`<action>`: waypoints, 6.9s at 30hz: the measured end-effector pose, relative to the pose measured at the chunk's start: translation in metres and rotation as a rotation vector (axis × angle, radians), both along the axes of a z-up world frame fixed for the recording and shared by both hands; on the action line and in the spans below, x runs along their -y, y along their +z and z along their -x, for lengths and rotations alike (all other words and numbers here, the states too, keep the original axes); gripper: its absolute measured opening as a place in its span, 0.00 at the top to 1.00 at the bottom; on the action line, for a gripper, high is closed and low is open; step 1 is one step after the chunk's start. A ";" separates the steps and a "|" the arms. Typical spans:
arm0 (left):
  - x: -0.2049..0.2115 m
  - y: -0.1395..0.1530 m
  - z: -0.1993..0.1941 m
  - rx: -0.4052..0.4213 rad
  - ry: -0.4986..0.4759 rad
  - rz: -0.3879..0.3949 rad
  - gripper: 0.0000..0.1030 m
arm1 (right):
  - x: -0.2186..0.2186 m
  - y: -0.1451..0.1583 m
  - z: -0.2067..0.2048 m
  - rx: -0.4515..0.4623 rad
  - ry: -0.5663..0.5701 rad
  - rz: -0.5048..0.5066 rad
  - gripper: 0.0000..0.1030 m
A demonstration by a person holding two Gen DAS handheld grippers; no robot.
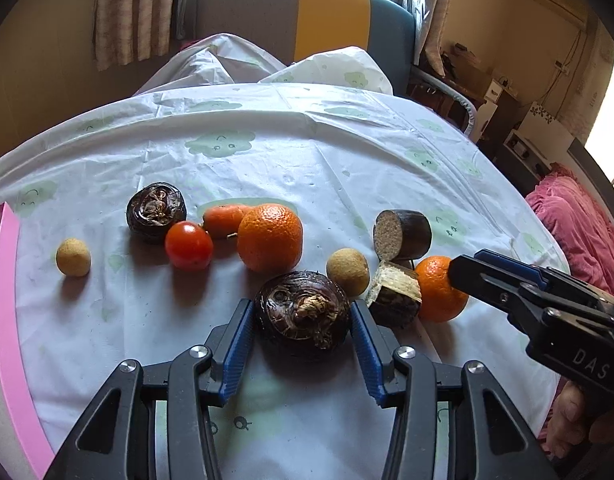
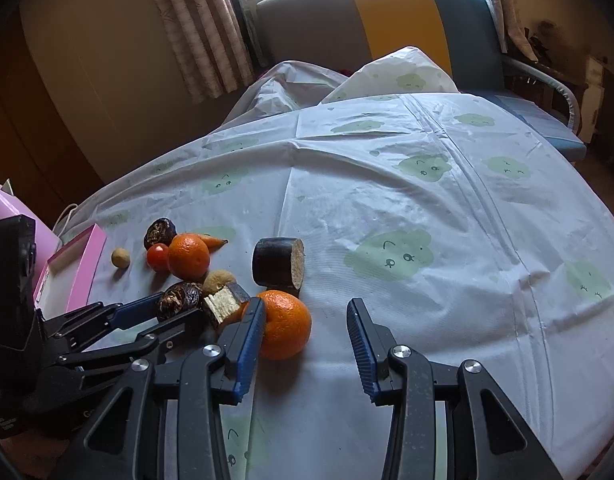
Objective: Organize fruits
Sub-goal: 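Close the left gripper around the large dark brown round fruit, then carry the dark fruit into the pink tray with left while right grasps a mandarin, then carry the mandarin into the tray with the right gripper and release it, then move the left gripper to the small tan round fruit and grasp it, then carry the tan fruit into the tray with left while right grasps a yam chunk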
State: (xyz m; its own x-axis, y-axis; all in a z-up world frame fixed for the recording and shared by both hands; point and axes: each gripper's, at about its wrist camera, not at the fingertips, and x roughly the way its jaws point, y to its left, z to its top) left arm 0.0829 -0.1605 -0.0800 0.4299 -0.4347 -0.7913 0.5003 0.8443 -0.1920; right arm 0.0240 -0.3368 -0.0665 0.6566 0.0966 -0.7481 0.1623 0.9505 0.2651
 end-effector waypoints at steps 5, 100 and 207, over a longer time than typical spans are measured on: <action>-0.011 0.000 0.004 0.001 0.028 0.010 0.53 | -0.004 -0.003 -0.010 -0.004 0.019 -0.019 0.58; -0.260 0.065 0.068 0.134 0.698 -0.033 0.49 | -0.294 0.029 -0.047 0.053 0.680 0.077 0.64; -0.092 0.037 -0.005 0.013 0.327 -0.072 0.73 | -0.060 -0.021 -0.034 -0.026 0.156 0.084 0.62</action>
